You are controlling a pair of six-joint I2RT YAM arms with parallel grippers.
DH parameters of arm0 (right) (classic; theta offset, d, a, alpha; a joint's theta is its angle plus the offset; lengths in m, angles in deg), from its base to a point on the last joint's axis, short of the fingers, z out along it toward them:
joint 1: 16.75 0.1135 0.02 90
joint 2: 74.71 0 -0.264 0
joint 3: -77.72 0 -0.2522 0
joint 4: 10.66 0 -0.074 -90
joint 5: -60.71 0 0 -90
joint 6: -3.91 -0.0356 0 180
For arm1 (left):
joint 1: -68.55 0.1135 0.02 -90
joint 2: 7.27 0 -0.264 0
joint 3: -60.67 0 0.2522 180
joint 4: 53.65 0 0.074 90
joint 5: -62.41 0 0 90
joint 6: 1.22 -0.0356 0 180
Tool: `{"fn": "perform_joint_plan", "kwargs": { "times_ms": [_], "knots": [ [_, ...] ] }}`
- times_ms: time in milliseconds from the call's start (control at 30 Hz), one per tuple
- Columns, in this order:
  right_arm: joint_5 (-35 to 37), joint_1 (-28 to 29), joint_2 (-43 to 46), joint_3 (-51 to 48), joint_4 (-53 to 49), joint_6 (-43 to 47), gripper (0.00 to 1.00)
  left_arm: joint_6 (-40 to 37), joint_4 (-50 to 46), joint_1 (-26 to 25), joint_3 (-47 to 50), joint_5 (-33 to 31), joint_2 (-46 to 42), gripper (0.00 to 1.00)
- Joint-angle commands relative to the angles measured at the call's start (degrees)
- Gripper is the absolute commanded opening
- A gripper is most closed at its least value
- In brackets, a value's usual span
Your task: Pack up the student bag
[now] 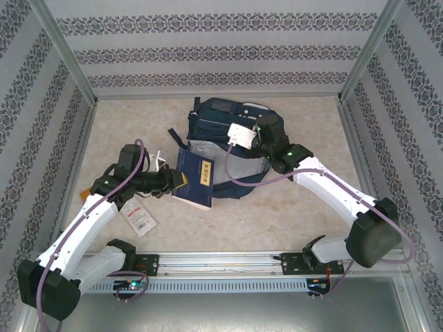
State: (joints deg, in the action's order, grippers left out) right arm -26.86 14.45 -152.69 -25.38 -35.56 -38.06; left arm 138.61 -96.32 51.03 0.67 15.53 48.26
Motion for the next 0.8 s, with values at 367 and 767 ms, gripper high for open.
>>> {"fn": "perform_joint_plan", "kwargs": {
  "times_ms": [367, 767],
  "knots": [
    [-14.05, -1.93, 4.24, 2.53, 5.07, -7.93, 0.00, 5.51, 30.50, -13.52, 6.43, -11.89, 11.23, 0.00],
    [-23.19, -0.03, 8.00, -1.41, 3.86, -4.18, 0.00, 4.19, 45.06, -14.39, 3.54, -19.50, 24.40, 0.00]
  ]
}}
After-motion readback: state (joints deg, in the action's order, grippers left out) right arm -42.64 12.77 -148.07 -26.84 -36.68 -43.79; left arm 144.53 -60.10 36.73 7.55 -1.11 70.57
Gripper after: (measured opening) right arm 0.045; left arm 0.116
